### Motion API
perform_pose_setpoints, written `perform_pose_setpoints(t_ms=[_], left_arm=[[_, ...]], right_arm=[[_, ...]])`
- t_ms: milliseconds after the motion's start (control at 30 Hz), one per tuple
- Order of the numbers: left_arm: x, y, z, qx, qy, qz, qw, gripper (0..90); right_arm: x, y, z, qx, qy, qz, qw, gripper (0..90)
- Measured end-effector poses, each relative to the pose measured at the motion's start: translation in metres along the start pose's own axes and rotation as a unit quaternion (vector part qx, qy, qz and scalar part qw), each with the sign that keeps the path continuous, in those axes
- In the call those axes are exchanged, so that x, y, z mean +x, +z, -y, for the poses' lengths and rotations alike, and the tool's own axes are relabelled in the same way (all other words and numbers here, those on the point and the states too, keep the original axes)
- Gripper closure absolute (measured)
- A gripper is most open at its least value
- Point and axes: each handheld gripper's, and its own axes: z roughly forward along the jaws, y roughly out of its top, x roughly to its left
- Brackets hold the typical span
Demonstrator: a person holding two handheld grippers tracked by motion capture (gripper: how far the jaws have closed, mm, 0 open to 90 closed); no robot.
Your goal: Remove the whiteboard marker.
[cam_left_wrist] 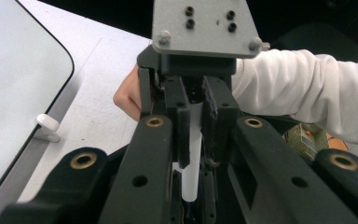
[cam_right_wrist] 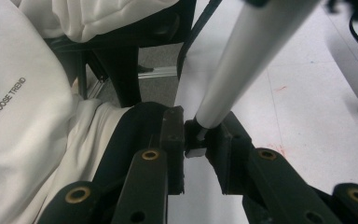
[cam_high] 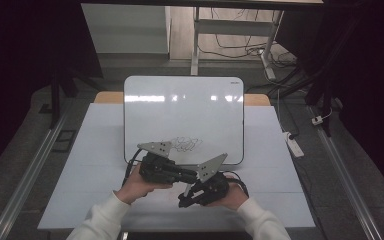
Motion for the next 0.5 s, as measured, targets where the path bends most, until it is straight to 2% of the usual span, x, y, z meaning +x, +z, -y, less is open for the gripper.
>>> perform_pose_setpoints(t_ms=[267,400,433,500], left_arm=[[0.0,-0.001,0.001,-0.006,0.002,0.004,1.0,80.6],[-0.005,-0.004,0.001,-0.016,0.012,-0.023,0.9995,78.6],[-0.008,-0.005,0.001,-0.018,0.012,-0.04,0.999,74.8],[-0.012,-0.01,0.001,-0.021,0.014,-0.065,0.9976,60.6]], right_arm=[[0.001,0.002,0.0,-0.011,-0.001,0.005,0.9999,75.8],[-0.001,0.0,0.0,-0.022,0.002,0.023,0.9995,76.7],[-0.001,0.0,0.001,-0.025,0.005,0.03,0.9992,76.9],[-0.001,-0.001,0.001,-0.026,0.004,0.04,0.9988,76.9]])
